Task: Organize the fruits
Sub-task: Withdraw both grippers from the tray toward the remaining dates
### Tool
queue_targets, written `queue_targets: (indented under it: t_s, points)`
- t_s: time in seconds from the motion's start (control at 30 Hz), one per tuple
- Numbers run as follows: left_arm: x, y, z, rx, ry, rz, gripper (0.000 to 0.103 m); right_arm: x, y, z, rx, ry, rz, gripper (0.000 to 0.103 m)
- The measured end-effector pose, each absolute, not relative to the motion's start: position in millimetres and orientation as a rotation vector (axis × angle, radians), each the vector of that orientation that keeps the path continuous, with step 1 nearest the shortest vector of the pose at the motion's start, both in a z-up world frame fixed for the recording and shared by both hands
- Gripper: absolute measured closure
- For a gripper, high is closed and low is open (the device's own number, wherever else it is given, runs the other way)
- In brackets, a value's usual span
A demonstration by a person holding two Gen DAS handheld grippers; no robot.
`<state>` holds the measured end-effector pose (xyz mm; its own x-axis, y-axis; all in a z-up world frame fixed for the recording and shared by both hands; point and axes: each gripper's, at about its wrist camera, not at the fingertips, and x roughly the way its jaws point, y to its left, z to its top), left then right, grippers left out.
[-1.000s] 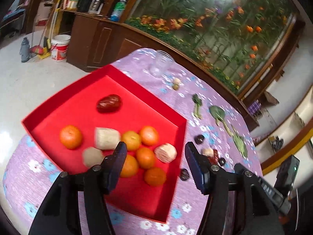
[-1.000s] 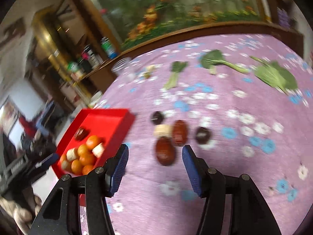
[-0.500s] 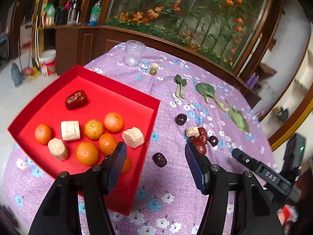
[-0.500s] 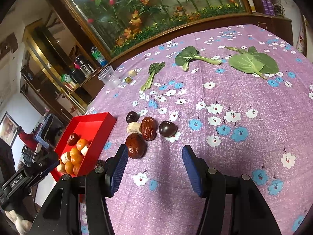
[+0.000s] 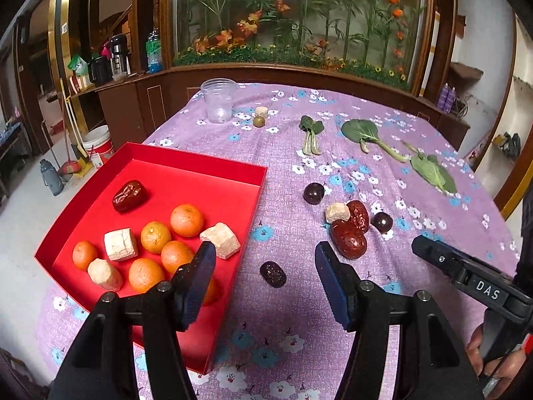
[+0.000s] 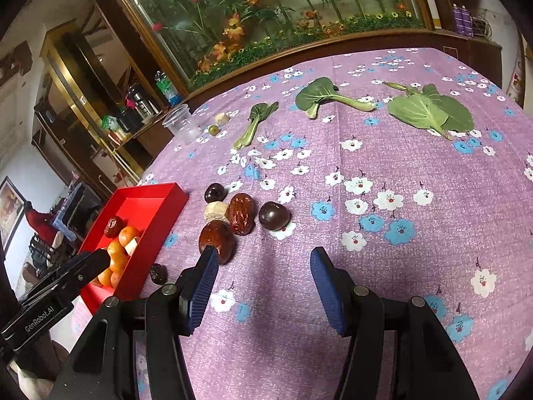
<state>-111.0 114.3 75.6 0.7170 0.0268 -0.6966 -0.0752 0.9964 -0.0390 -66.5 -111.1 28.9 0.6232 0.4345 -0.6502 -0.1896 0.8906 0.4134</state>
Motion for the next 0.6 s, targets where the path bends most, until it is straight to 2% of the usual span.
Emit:
queue_targets:
  t_s: [0.6]
  points:
    - [-80.5, 101.0, 48.8, -0.076, 0.867, 0.003, 0.042, -39.6, -115.4, 33.3, 0.179, 0.856, 0.370, 0.041]
